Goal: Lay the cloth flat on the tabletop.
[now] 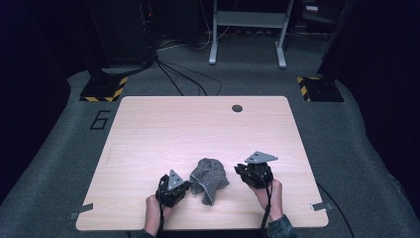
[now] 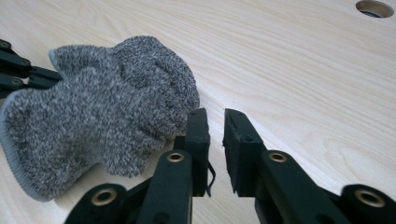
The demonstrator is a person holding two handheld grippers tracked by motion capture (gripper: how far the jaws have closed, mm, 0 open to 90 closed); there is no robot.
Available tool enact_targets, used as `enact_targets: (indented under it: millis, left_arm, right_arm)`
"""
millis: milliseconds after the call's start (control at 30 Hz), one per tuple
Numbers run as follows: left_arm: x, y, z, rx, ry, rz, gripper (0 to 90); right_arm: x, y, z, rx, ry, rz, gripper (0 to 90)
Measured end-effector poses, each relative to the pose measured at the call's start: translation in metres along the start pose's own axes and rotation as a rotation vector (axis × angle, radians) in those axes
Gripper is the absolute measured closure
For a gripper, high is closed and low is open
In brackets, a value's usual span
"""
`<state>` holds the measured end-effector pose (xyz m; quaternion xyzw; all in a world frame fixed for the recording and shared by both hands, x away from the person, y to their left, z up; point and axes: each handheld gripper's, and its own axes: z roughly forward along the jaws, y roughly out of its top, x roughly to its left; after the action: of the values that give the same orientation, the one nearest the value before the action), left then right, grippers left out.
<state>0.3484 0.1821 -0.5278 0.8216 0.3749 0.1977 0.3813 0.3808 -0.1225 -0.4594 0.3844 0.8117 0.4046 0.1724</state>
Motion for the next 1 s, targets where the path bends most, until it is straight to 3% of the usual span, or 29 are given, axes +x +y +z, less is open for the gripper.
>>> enact_targets:
  millis: [167, 233, 300, 367, 467, 500, 567, 633, 800, 833, 900, 1000]
  left_arm:
    - [-0.001, 0.0, 0.0, 0.0, -0.002, 0.001, 84.4]
    - [-0.001, 0.0, 0.0, 0.0, -0.003, 0.002, 83.7]
    - [0.0, 0.0, 0.0, -0.002, -0.005, 0.001, 83.2]
    - [0.0, 0.0, 0.0, -0.001, -0.004, 0.001, 83.1]
    - [0.001, 0.0, -0.001, 0.004, -0.009, 0.008, 83.2]
    - [0.001, 0.0, 0.0, -0.002, -0.008, 0.0, 83.3]
    - [0.0, 0.0, 0.0, -0.003, -0.003, 0.002, 83.3]
    - [0.0, 0.0, 0.0, -0.003, -0.002, 0.001, 83.4]
    - [0.0, 0.0, 0.0, 0.002, -0.001, 0.005, 83.6]
    - [0.0, 0.0, 0.0, 0.002, -0.001, 0.005, 83.6]
    - [0.0, 0.0, -0.001, 0.005, -0.013, 0.003, 83.6]
    - [0.0, 0.0, -0.001, 0.006, -0.011, 0.003, 83.7]
  right_arm:
    - [0.016, 0.013, -0.003, -0.017, 0.032, -0.032, 59.3]
    - [0.028, 0.021, 0.001, -0.01, 0.079, -0.058, 51.4]
    - [0.046, 0.029, 0.007, 0.027, 0.135, -0.096, 41.3]
    - [0.065, 0.032, 0.013, 0.046, 0.161, -0.147, 31.9]
    - [0.089, 0.033, 0.024, 0.078, 0.165, -0.22, 30.4]
    - [0.095, 0.033, 0.028, 0.097, 0.16, -0.256, 34.4]
    - [0.103, 0.032, 0.034, 0.125, 0.134, -0.276, 45.3]
    - [0.105, 0.03, 0.038, 0.153, 0.086, -0.323, 58.4]
    - [0.096, 0.025, 0.034, 0.164, 0.047, -0.29, 75.7]
    - [0.091, 0.024, 0.033, 0.157, 0.042, -0.305, 78.4]
    - [0.086, 0.022, 0.03, 0.16, 0.013, -0.27, 82.1]
    - [0.075, 0.018, 0.026, 0.149, -0.002, -0.256, 84.5]
